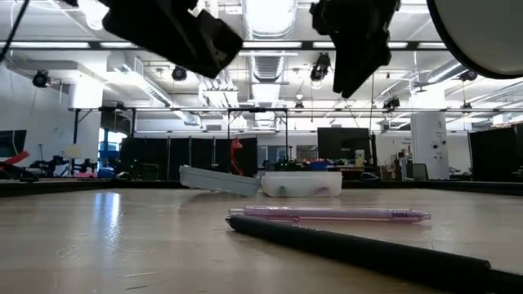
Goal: Pick & place school supplies into a supply box
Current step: Put the black pen into the gray supply box
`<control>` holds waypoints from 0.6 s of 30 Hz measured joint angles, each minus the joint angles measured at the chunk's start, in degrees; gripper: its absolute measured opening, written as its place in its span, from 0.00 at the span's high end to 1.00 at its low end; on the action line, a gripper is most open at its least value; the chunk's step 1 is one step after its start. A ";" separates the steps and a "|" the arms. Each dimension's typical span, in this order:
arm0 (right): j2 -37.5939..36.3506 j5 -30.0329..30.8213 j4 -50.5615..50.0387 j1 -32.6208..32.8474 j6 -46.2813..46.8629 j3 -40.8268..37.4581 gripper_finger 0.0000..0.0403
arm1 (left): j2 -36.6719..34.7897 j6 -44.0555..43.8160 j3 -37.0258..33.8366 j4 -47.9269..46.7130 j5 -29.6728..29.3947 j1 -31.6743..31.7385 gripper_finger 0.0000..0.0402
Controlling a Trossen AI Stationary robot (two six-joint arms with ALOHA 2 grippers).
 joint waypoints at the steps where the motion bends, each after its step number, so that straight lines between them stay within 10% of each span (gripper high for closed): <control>1: -0.74 1.48 0.12 0.51 1.10 -0.41 0.47 | 1.91 0.68 1.25 -0.46 0.08 -1.25 0.76; 18: -4.49 4.90 -5.29 1.44 5.78 -2.75 0.47 | 25.65 10.74 19.27 0.43 2.20 -5.18 0.76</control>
